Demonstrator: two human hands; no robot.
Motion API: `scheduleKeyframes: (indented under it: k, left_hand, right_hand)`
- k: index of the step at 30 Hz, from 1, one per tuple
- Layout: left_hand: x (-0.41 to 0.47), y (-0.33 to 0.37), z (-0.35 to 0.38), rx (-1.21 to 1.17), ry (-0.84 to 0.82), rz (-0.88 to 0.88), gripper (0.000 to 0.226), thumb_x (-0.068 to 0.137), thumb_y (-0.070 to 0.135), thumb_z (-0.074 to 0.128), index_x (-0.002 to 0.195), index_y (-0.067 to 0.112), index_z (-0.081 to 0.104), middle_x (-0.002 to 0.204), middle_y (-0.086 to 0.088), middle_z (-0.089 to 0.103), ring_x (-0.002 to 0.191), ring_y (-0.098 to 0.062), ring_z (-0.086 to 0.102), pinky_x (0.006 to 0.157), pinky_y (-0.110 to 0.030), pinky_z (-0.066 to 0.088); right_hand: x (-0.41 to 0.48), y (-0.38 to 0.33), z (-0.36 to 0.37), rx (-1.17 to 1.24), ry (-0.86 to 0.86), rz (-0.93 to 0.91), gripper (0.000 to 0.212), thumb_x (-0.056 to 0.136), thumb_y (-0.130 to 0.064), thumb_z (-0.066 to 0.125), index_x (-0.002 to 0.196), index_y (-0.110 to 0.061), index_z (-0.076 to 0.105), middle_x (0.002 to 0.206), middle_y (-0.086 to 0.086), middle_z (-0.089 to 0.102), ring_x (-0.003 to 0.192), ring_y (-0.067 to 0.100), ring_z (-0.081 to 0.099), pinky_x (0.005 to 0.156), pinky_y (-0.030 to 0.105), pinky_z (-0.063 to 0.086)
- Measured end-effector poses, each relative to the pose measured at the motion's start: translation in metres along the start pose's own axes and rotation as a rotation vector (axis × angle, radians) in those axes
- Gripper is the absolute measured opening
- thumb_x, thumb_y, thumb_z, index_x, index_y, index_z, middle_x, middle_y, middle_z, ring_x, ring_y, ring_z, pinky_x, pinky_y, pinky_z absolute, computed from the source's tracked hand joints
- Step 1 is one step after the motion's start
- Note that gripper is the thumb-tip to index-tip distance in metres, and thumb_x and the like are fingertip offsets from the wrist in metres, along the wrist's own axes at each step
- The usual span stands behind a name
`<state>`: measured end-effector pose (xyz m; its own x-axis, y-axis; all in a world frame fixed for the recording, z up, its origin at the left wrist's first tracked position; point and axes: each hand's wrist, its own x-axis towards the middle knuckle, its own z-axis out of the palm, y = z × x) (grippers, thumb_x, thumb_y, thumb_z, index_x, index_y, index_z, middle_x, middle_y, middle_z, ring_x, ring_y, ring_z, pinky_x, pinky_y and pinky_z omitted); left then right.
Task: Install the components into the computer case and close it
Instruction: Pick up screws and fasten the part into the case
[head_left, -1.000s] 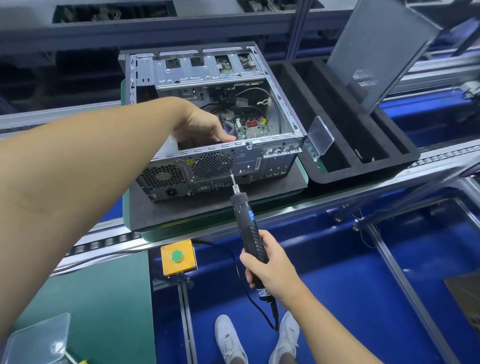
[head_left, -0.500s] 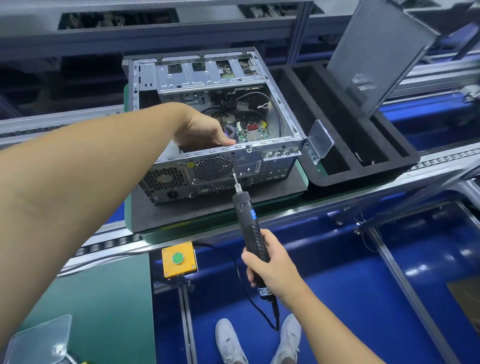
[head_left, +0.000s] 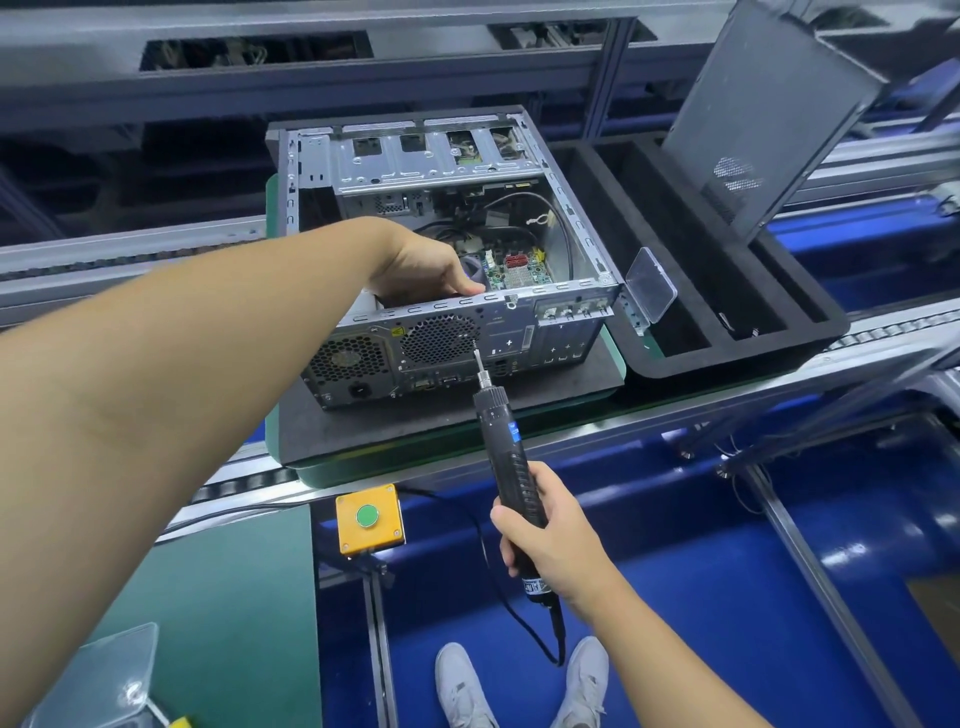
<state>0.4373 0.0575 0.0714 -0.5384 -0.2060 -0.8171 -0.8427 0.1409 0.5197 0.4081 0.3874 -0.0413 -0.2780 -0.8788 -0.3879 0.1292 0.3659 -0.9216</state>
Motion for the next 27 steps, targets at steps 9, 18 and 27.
scheduleKeyframes:
  k: [9,18,27]
  left_hand:
    - [0.006,-0.002,0.002,0.028,0.058,-0.031,0.026,0.097,0.047,0.048,0.11,0.03,0.063,0.15,-0.005,0.044,0.121,-0.025,0.052,0.116,-0.045,0.028]
    - [0.009,-0.003,0.001,0.054,0.066,-0.024,0.032,0.094,0.048,0.048,0.118,0.032,0.063,0.151,-0.005,0.044,0.126,-0.026,0.05,0.117,-0.047,0.028]
    - [0.004,-0.007,0.002,0.168,0.167,0.031,0.1,0.071,0.074,0.056,0.155,0.026,0.027,0.164,0.006,0.012,0.149,-0.02,0.017,0.122,-0.046,0.011]
  right_hand:
    - [-0.002,0.0,0.002,0.009,0.006,0.001,0.024,0.087,-0.023,0.066,0.109,-0.029,0.057,0.082,0.006,0.064,0.063,0.02,0.058,0.06,0.032,0.055]
    - [-0.003,0.0,0.0,0.015,0.007,-0.009,0.023,0.087,-0.022,0.067,0.108,-0.025,0.057,0.081,0.007,0.062,0.063,0.02,0.057,0.059,0.033,0.054]
    - [-0.001,0.002,0.001,0.025,0.001,-0.029,0.02,0.085,-0.028,0.068,0.101,-0.036,0.059,0.075,0.005,0.062,0.061,0.019,0.057,0.059,0.03,0.053]
